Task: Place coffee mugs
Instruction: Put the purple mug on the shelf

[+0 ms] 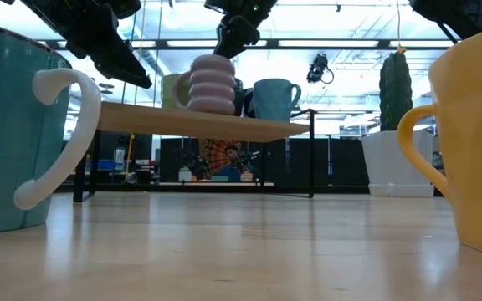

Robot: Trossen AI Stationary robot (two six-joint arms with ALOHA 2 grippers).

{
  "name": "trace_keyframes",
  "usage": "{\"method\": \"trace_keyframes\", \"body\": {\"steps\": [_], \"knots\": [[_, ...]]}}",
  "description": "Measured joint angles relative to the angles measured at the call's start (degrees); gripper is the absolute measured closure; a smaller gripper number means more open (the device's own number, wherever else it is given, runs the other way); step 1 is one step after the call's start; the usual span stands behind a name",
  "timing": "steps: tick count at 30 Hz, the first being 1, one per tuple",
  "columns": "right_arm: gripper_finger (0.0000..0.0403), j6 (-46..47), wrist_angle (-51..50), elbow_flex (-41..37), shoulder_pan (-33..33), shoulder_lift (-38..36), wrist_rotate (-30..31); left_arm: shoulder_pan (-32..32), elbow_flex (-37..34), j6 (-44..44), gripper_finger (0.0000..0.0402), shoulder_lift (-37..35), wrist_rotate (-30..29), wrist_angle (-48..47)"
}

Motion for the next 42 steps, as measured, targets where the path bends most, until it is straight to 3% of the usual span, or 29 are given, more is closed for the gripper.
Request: {"method": "trace_keyframes", "body": {"steps": [20,27,33,42], "knots": [[0.0329,0.01,0.50,0.00,0.08,-2.61,0.48,-0.09,0.00,0.66,0.0198,0.15,-3.02,0.66],[0.0329,2.99,-5.86,0.00,1.61,-6.43,0.30,0.43,0.21,2.24,0.0198,0.15,-3.83,2.20],[0.0329,12.28,-15.61,0.02,2.60,-8.76,-2.77,4.05,7.38,3.14,0.0198,2.82,-3.93,-6.59],[0.0332,19.09,-20.30,-0.09,7.14,-10.49,0.31,6.49,20.32,8.98,0.0198,8.95,-3.89,-19.74]]}}
